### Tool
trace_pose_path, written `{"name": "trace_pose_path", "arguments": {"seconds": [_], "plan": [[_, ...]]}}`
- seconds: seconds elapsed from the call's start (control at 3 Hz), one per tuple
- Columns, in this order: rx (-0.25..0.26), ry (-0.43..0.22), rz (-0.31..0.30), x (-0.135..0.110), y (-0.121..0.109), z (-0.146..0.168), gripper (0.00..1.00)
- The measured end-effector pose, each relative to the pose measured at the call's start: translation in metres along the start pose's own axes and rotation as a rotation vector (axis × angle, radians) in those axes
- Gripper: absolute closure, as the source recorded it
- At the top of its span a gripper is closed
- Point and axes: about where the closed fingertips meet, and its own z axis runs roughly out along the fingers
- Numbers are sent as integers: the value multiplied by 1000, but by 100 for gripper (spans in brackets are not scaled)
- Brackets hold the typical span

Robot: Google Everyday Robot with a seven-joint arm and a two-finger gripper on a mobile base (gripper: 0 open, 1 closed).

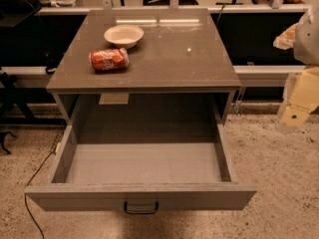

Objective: Place coke can into top drawer

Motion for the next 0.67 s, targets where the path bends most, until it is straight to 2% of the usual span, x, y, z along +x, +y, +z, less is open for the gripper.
{"name": "trace_pose_path", "arguments": {"seconds": [0.33, 0.67], "plan": [[0, 0, 0, 0, 0, 0, 0], [45, -76, 3, -24, -24, 5, 0]]}}
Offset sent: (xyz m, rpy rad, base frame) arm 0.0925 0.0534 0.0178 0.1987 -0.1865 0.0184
